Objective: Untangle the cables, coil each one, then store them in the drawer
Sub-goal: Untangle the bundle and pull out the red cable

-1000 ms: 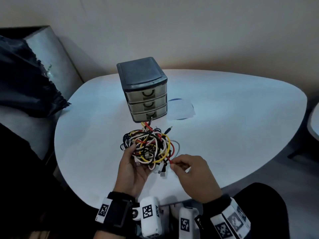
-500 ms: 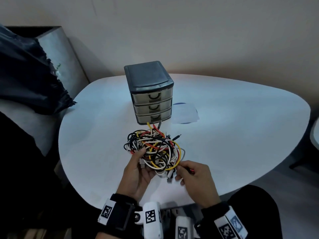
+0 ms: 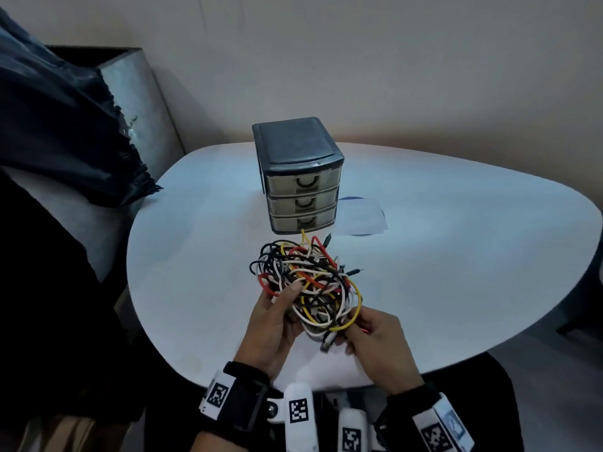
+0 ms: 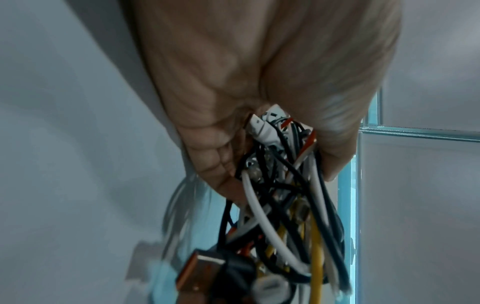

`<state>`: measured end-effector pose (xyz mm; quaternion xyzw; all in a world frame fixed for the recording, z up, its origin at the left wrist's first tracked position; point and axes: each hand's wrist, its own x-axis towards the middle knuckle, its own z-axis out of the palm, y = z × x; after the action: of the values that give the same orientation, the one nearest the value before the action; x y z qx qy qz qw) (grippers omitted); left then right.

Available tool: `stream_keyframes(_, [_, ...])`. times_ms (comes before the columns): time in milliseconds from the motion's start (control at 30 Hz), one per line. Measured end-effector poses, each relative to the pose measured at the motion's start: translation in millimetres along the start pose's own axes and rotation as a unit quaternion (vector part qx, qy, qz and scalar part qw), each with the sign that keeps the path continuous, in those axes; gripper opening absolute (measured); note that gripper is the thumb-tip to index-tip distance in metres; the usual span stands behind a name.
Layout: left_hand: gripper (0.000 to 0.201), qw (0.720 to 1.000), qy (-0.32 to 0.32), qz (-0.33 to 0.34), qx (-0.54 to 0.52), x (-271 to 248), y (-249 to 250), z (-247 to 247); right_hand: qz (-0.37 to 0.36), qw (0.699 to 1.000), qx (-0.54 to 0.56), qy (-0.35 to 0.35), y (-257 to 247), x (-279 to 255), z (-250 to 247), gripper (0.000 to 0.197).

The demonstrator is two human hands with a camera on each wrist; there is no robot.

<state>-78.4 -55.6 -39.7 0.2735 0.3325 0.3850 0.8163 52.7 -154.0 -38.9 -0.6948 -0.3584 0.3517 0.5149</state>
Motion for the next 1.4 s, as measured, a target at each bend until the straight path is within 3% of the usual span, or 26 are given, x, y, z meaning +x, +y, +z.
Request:
stream_keyframes(67, [0.049,1.000,0.015,0.007,0.001,-1.3,-0.9,-2.1,-0.041,0.995,-0.063,0.072,-5.8,-1.7,-4.4,0.020])
stream_keyframes(133, [0.051,0.999,0.025,0.017,0.011,-4.0,-3.9,0.0,-0.109,0.965,-0.135,0.198,-23.5,-5.9,-8.6,0.009])
stream_keyframes(167, [0.051,0.999,0.025,0.026,0.016,-5.5,-6.0,3.0,-0.156,0.950,-0.149,0.228,-37.0,-8.8,-7.5,0.007])
stream_keyframes(233, [0.052,0.997,0.021,0.060,0.040,-10.5,-8.4,13.1,-0.237,0.937,-0.168,0.195,-65.3,-15.7,1.4,0.014])
stream_keyframes(333, [0.055,0.975,0.028,0.163,0.147,-22.0,-2.2,29.7,-0.280,0.916,-0.264,0.110,-87.2,-24.1,16.2,0.022])
stream_keyframes(433, [0.065,0.947,0.016,0.229,0.222,-29.3,8.9,35.7,-0.281,0.915,-0.273,0.099,-91.3,-24.0,10.4,0.025])
stream_keyframes(567, [0.065,0.917,0.019,0.270,0.291,-34.6,20.1,36.9,-0.329,0.903,-0.255,0.103,-91.3,-26.8,7.7,0.017])
stream_keyframes(767, [0.071,0.873,0.024,0.308,0.377,-35.8,18.3,40.6,-0.262,0.926,-0.260,0.076,-85.3,-28.0,4.8,0.016])
stream_keyframes(900, [0.066,0.793,0.048,0.354,0.494,-27.5,21.5,37.8,-0.232,0.951,-0.202,0.044,-99.3,-35.2,-10.0,0.026])
stream_keyframes(1033, [0.077,0.716,0.063,0.376,0.585,-19.9,24.5,37.0,-0.132,0.989,-0.060,-0.015,-117.7,-44.8,-22.8,0.040])
stream_keyframes(1133, [0.075,0.707,0.069,0.357,0.606,-14.2,25.0,32.2,-0.069,0.997,-0.033,-0.034,-121.9,-49.1,-38.1,0.030])
stream_keyframes(1233, [0.079,0.713,0.087,0.276,0.639,-9.1,24.6,26.7,-0.100,0.991,-0.086,-0.003,-106.9,-42.8,-55.5,0.020])
stream_keyframes(1333, [0.085,0.684,0.078,0.223,0.690,-12.0,22.9,30.0,-0.112,0.976,-0.184,0.034,-82.2,-30.9,-65.4,0.016])
stream_keyframes(1400, [0.090,0.669,0.063,0.207,0.711,-14.0,24.6,33.6,-0.098,0.977,-0.189,0.032,-72.4,-27.8,-69.8,0.017])
